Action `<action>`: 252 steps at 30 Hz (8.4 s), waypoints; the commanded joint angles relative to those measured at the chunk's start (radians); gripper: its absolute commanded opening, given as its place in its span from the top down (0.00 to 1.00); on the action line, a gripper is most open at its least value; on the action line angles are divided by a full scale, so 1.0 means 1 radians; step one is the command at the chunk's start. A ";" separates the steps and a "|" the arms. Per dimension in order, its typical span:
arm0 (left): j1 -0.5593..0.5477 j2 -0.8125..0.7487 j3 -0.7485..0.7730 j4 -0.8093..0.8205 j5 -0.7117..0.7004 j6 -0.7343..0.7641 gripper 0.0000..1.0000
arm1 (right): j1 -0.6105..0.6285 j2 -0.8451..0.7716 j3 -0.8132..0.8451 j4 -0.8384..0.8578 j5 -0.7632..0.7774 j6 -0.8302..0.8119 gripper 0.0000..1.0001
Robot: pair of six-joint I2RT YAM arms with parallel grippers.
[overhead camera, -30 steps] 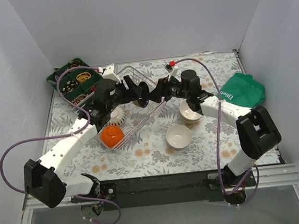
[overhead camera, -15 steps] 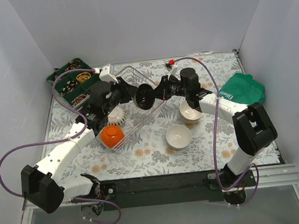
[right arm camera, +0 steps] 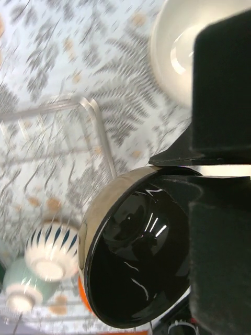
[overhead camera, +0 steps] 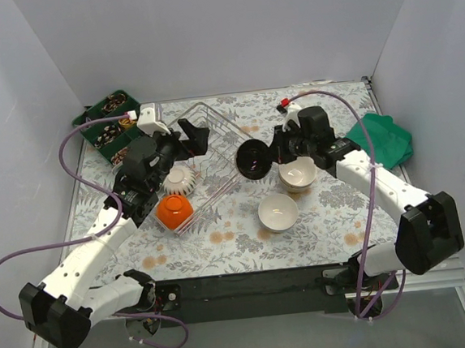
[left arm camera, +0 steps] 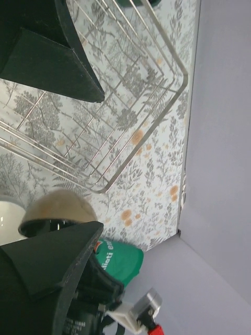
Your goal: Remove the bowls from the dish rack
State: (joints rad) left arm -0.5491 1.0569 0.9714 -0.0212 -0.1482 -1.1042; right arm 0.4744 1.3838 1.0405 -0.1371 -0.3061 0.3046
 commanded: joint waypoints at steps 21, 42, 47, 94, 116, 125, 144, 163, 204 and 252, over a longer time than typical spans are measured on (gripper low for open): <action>0.000 -0.060 -0.083 0.087 -0.280 0.251 0.02 | -0.329 0.006 0.110 -0.466 0.088 -0.121 0.99; -0.002 -0.061 -0.096 0.099 -0.252 0.259 0.02 | -0.333 0.093 0.089 -0.441 0.133 -0.125 0.91; -0.002 -0.061 -0.097 0.102 -0.249 0.260 0.02 | -0.333 0.112 0.092 -0.418 0.136 -0.119 0.89; -0.002 -0.020 -0.092 0.087 -0.228 0.259 0.02 | -0.316 -0.107 -0.043 -0.346 0.217 -0.078 0.81; -0.003 0.224 0.046 -0.397 -0.352 0.296 0.02 | -0.275 -0.466 -0.299 -0.139 0.114 -0.074 0.43; -0.035 0.353 0.092 -0.506 -0.421 0.369 0.02 | -0.252 -0.483 -0.411 -0.009 0.055 -0.085 0.24; -0.060 0.571 0.112 -0.353 -0.605 0.371 0.43 | -0.094 -0.600 -0.422 -0.038 0.285 -0.134 0.16; -0.055 0.446 0.081 -0.384 -0.511 0.472 0.15 | -0.071 -0.615 -0.424 -0.044 0.291 -0.144 0.17; -0.054 0.609 -0.030 -0.223 -0.435 0.808 0.23 | -0.062 -0.591 -0.424 -0.042 0.262 -0.148 0.18; -0.025 0.181 0.113 -0.224 -0.311 0.380 0.90 | -0.059 -0.520 -0.392 0.105 -0.112 -0.072 0.19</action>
State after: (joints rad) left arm -0.5922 1.3235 1.0302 -0.3069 -0.5388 -0.5858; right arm 0.4080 0.8326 0.6235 -0.1654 -0.2756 0.1768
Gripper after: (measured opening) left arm 0.578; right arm 0.816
